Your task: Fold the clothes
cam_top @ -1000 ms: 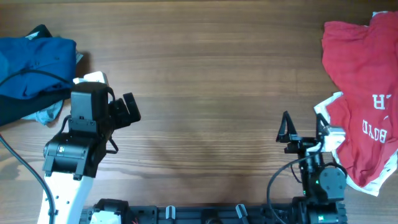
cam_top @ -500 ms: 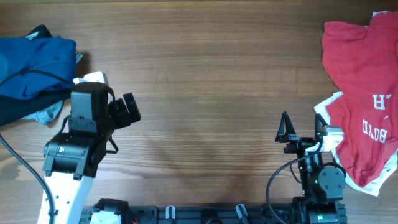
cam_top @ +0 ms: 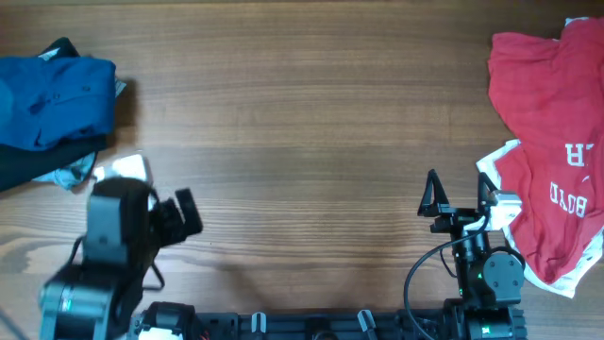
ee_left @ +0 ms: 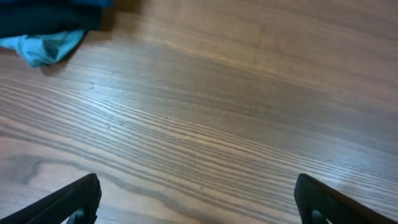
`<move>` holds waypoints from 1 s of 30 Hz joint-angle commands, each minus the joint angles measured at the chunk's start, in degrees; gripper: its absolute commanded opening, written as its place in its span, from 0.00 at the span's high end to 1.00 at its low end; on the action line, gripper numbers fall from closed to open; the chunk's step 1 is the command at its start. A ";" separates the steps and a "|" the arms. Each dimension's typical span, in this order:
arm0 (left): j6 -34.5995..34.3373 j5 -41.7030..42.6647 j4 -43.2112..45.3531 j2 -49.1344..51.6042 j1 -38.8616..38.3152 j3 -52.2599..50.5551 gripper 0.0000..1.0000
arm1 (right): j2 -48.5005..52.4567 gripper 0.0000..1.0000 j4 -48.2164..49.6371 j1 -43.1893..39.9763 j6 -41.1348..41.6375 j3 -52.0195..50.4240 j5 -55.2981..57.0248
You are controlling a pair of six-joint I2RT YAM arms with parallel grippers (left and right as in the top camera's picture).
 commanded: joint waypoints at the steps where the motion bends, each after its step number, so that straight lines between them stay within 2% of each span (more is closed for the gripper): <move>1: -0.26 -0.96 -0.79 -7.23 -0.20 -2.03 0.00 | -0.50 0.00 0.35 -0.22 0.26 -0.04 -0.46; 3: -0.26 -0.94 0.26 -11.50 -0.20 -5.18 0.00 | -0.50 0.00 0.35 -0.22 0.26 -0.04 -0.46; 7: -0.26 -0.92 11.78 -20.72 -0.15 -17.92 0.00 | -0.50 0.00 0.35 -0.22 0.26 -0.02 -0.46; 12: -0.33 -0.24 31.10 -33.07 -0.15 -37.31 0.00 | -0.50 0.00 0.35 -0.22 0.26 -0.04 -0.46; 15: -0.28 -0.55 41.40 -38.80 -0.15 -44.89 0.00 | -0.50 0.00 0.35 -0.22 0.24 -0.04 -0.46; 21: -0.04 -3.06 63.25 -41.68 0.83 -55.21 0.00 | -0.50 0.00 0.35 -0.22 0.24 -0.04 -0.46; 30: 0.83 1.05 64.15 -41.68 1.99 -56.72 0.00 | -0.50 0.00 0.35 -0.22 0.24 -0.04 -0.46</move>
